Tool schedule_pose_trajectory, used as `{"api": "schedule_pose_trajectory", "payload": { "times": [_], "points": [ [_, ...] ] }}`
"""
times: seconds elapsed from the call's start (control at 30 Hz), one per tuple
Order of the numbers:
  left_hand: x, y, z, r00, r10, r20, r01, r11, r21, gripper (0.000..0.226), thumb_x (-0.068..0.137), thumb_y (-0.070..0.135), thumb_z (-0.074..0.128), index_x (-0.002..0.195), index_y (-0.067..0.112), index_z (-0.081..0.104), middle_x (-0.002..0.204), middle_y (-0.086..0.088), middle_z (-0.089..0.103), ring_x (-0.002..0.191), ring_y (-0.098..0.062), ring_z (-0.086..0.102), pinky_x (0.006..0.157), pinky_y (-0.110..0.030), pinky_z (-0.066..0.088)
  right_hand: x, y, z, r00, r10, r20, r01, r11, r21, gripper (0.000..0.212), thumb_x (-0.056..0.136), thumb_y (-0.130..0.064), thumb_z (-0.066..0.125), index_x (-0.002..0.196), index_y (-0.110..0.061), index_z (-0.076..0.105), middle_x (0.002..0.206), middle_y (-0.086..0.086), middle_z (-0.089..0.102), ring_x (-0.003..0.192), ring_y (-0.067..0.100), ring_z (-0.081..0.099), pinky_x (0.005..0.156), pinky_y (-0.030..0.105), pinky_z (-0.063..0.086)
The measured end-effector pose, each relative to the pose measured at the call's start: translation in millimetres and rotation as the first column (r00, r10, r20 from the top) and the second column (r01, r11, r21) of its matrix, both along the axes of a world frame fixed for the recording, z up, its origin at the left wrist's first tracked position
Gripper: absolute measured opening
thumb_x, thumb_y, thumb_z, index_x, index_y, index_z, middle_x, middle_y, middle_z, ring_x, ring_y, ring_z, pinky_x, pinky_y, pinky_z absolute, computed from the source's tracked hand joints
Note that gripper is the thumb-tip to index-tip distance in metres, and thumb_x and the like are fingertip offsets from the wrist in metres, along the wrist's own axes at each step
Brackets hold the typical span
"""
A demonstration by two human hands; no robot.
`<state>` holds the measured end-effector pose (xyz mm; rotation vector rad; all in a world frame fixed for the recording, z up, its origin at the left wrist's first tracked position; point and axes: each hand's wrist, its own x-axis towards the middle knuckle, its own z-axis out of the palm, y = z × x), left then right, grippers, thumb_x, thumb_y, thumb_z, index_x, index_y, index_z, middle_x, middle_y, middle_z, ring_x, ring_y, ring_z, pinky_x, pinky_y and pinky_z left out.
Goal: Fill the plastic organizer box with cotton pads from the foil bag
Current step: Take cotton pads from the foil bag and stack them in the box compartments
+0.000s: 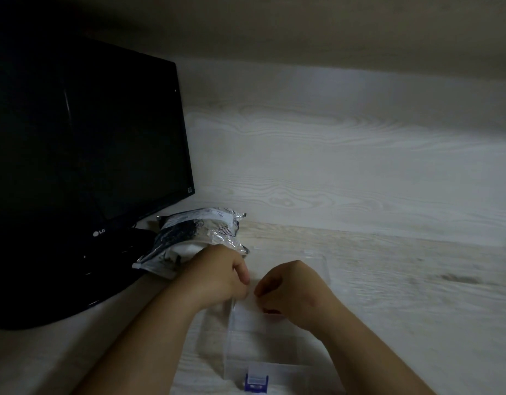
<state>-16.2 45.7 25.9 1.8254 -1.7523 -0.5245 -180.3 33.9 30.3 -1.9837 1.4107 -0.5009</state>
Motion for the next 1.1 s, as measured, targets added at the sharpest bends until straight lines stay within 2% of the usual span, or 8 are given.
{"api": "schedule_pose_trajectory", "payload": {
  "times": [0.3, 0.4, 0.63, 0.8, 0.9, 0.97, 1.03, 1.1],
  "points": [
    [-8, 6, 1, 0.954, -0.05, 0.294, 0.034, 0.998, 0.062, 0.016, 0.066, 0.024, 0.071, 0.081, 0.026, 0.074, 0.079, 0.008, 0.07, 0.071, -0.004, 0.063, 0.067, -0.022, 0.056, 5, -6, -8, 0.988, 0.049, -0.144, -0.056, 0.997, -0.048, 0.014, 0.079, -0.019, 0.073, 0.091, -0.024, 0.078, 0.091, 0.001, 0.075, 0.074, 0.008, 0.063, 0.064, 0.016, 0.048],
    [-7, 5, 0, 0.954, -0.047, 0.296, 0.027, 0.997, 0.069, 0.017, 0.066, 0.023, 0.071, 0.082, 0.027, 0.075, 0.079, 0.008, 0.071, 0.07, -0.004, 0.064, 0.067, -0.022, 0.057, 6, -8, -8, 0.983, 0.045, -0.179, -0.055, 0.997, -0.047, 0.016, 0.079, -0.019, 0.072, 0.093, -0.024, 0.079, 0.094, 0.0, 0.075, 0.086, 0.011, 0.068, 0.077, 0.02, 0.051],
    [-10, 4, -2, 0.94, -0.068, 0.333, 0.049, 0.997, 0.066, 0.012, 0.072, 0.024, 0.067, 0.08, 0.019, 0.075, 0.078, 0.001, 0.07, 0.072, -0.012, 0.065, 0.064, -0.022, 0.054, 9, -12, -14, 0.967, 0.066, -0.246, -0.072, 0.997, -0.015, 0.02, 0.083, -0.02, 0.064, 0.096, -0.019, 0.079, 0.097, 0.006, 0.074, 0.091, 0.017, 0.068, 0.085, 0.03, 0.056],
    [-2, 4, -2, 0.969, -0.093, 0.231, 0.078, 0.994, 0.071, 0.013, 0.079, 0.029, 0.064, 0.079, 0.023, 0.075, 0.067, 0.008, 0.066, 0.071, -0.01, 0.065, 0.065, -0.023, 0.052, 6, -9, -9, 0.96, 0.107, -0.259, -0.112, 0.994, -0.006, 0.027, 0.085, -0.011, 0.057, 0.098, -0.023, 0.078, 0.102, -0.001, 0.074, 0.097, 0.014, 0.066, 0.088, 0.028, 0.053],
    [7, 0, 1, 1.0, 0.019, -0.022, -0.019, 0.999, 0.033, 0.01, 0.078, 0.024, 0.065, 0.077, 0.023, 0.075, 0.065, 0.003, 0.07, 0.061, -0.007, 0.064, 0.058, -0.023, 0.052, 2, -7, -6, 0.975, 0.039, -0.217, -0.05, 0.998, -0.049, 0.029, 0.084, -0.008, 0.052, 0.095, -0.02, 0.077, 0.096, 0.002, 0.074, 0.092, 0.016, 0.067, 0.085, 0.03, 0.055],
    [11, -4, 3, 0.972, 0.153, -0.177, -0.158, 0.987, -0.016, 0.012, 0.073, 0.02, 0.06, 0.071, 0.014, 0.071, 0.065, -0.009, 0.07, 0.06, -0.019, 0.069, 0.056, -0.03, 0.056, -2, -6, -5, 0.98, -0.008, -0.199, -0.009, 0.996, -0.087, 0.029, 0.083, -0.007, 0.052, 0.093, -0.018, 0.077, 0.09, 0.0, 0.074, 0.085, 0.015, 0.068, 0.081, 0.031, 0.057],
    [16, -8, 3, 0.956, 0.269, -0.12, -0.281, 0.955, -0.096, 0.018, 0.07, 0.019, 0.055, 0.07, 0.005, 0.067, 0.07, -0.015, 0.07, 0.068, -0.028, 0.07, 0.06, -0.036, 0.058, -5, -6, -4, 0.986, -0.029, -0.162, 0.012, 0.994, -0.107, 0.028, 0.083, -0.008, 0.053, 0.092, -0.021, 0.076, 0.084, -0.004, 0.073, 0.082, 0.011, 0.067, 0.078, 0.027, 0.056],
    [19, -7, 2, 0.928, 0.369, 0.057, -0.355, 0.92, -0.168, 0.016, 0.08, 0.011, 0.054, 0.071, 0.007, 0.066, 0.082, -0.012, 0.07, 0.08, -0.029, 0.066, 0.063, -0.027, 0.047, -6, -4, -3, 0.991, -0.033, -0.13, 0.019, 0.994, -0.11, 0.029, 0.085, -0.009, 0.053, 0.095, -0.025, 0.076, 0.088, -0.005, 0.073, 0.085, 0.011, 0.067, 0.079, 0.026, 0.055]
  ]
}}
